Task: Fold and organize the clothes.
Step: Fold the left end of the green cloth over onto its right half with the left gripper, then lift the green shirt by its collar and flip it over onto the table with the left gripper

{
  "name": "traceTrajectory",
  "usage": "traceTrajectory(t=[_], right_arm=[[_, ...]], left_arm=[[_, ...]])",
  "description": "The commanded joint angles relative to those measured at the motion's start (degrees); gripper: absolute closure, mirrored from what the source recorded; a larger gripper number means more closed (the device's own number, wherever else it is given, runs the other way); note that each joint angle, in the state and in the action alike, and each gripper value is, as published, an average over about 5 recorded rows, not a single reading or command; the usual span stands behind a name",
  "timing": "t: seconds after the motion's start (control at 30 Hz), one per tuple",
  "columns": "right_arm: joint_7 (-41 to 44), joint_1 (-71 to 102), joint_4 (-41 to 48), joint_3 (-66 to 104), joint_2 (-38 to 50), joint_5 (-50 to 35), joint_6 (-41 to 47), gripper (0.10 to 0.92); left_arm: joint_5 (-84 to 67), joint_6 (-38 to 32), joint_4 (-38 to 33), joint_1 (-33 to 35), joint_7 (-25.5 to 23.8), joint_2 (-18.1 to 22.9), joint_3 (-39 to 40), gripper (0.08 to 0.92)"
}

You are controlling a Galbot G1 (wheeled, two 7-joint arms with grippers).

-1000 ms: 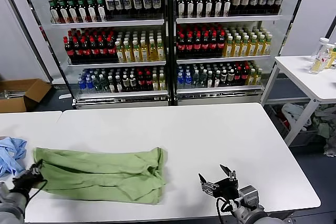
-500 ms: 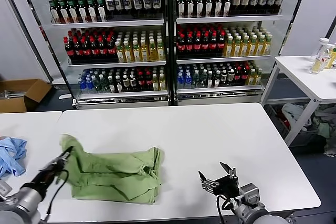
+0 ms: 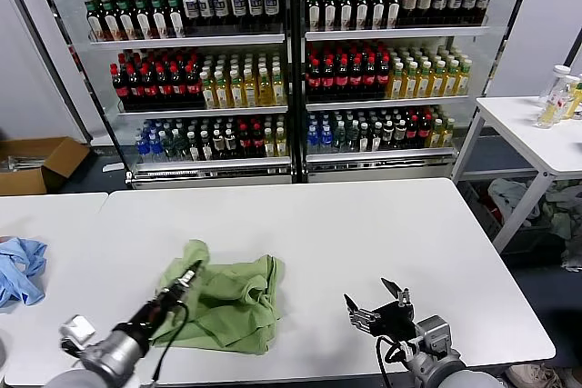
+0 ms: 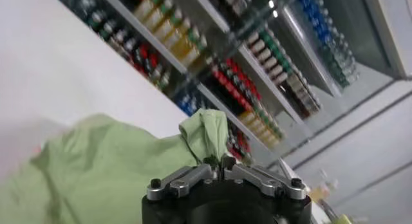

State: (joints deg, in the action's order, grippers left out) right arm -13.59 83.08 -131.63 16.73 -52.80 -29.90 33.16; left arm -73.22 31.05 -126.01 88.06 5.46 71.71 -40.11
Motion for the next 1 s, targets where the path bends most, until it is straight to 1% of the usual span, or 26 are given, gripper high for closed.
traceTrajectory(t=[0.03,0.13,0.23,0.4,0.53,0.63,0.73,0.83,0.9,1.0], right_arm=[[0.00,-0.38,0.33,-0.16,-0.04,-0.08,-0.01,0.203],[-0.01,-0.73,0.42,-0.33,-0.05,-0.08,-0.01,0.202],[-0.02,-1.07,0.49,-0.44,0.05,-0.15,0.00,0.202],[-0.05,-1.54,0.61,-0.61,0.23,-0.33,0.00,0.203],[-0.03,-1.77,0.61,-0.75,0.30,-0.39,0.00,0.202],[-0.03,-2.11,0.76,-0.83,0.18,-0.43,0.00,0.203],[-0.07,-2.25,0.77,-0.96,0.04,-0.47,0.00,0.203],[-0.10,-2.24,0.61,-1.23,-0.11,-0.44,0.01,0.202],[-0.11,-2.20,0.58,-1.32,-0.20,-0.41,0.01,0.202],[-0.11,-1.91,0.73,-1.28,-0.27,-0.30,0.00,0.203]], left_arm=[[8.70,0.99,4.39,-2.32,-0.90,2.09,13.12,0.900],[10.07,1.23,4.86,-2.38,-1.81,1.81,13.45,0.890],[10.97,1.22,4.89,-2.63,-2.46,1.82,13.45,0.834],[10.84,1.14,2.90,-2.28,-3.10,1.92,11.79,0.687],[10.08,0.57,0.37,-0.91,-2.52,1.00,6.88,0.575],[14.62,-1.15,-0.20,0.38,-1.62,-0.78,2.39,0.488],[21.23,-3.25,1.23,1.63,-1.03,-2.72,-1.40,0.401],[24.21,-4.08,3.38,2.40,-0.70,-3.97,-3.37,0.315],[26.02,-4.43,4.62,2.59,-0.68,-4.27,-3.38,0.250],[29.55,-5.44,6.10,2.59,-0.78,-4.11,-2.10,0.190]])
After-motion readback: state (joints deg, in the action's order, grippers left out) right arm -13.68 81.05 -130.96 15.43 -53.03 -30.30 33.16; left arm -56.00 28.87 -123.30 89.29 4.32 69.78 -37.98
